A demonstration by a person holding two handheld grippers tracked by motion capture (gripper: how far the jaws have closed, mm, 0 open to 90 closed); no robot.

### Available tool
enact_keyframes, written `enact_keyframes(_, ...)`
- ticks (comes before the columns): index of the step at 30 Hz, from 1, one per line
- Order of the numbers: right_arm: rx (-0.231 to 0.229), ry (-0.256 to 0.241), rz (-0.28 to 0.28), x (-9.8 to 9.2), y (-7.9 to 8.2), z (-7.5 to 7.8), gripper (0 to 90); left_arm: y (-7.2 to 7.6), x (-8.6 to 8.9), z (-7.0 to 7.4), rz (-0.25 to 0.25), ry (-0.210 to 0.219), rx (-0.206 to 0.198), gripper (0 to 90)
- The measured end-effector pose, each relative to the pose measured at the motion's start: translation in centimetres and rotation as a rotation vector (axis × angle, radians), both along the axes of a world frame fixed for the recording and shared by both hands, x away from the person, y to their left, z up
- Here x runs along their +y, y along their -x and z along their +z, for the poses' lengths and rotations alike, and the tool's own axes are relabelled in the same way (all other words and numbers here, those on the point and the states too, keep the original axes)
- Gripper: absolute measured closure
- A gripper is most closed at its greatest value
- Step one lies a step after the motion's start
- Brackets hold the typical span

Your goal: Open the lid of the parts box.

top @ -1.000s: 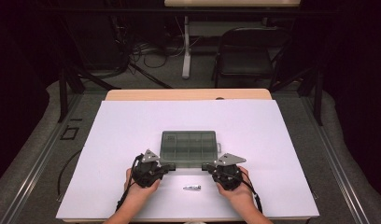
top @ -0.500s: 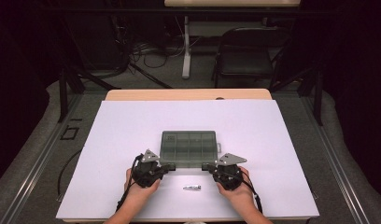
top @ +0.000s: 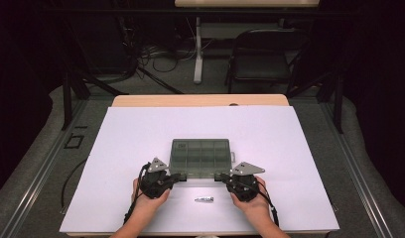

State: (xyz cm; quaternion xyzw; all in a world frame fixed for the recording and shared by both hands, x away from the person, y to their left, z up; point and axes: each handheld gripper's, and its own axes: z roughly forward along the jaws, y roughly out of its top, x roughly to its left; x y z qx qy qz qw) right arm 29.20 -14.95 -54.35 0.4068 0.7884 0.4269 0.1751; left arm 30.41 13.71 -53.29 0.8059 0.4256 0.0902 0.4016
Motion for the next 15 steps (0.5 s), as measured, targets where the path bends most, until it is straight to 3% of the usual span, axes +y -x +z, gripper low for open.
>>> enact_keyframes(15,-0.020,-0.009,-0.012,-0.36,-0.40,0.61,89.8,-0.38,0.63,0.54,0.017,0.014,-0.035,90.0)
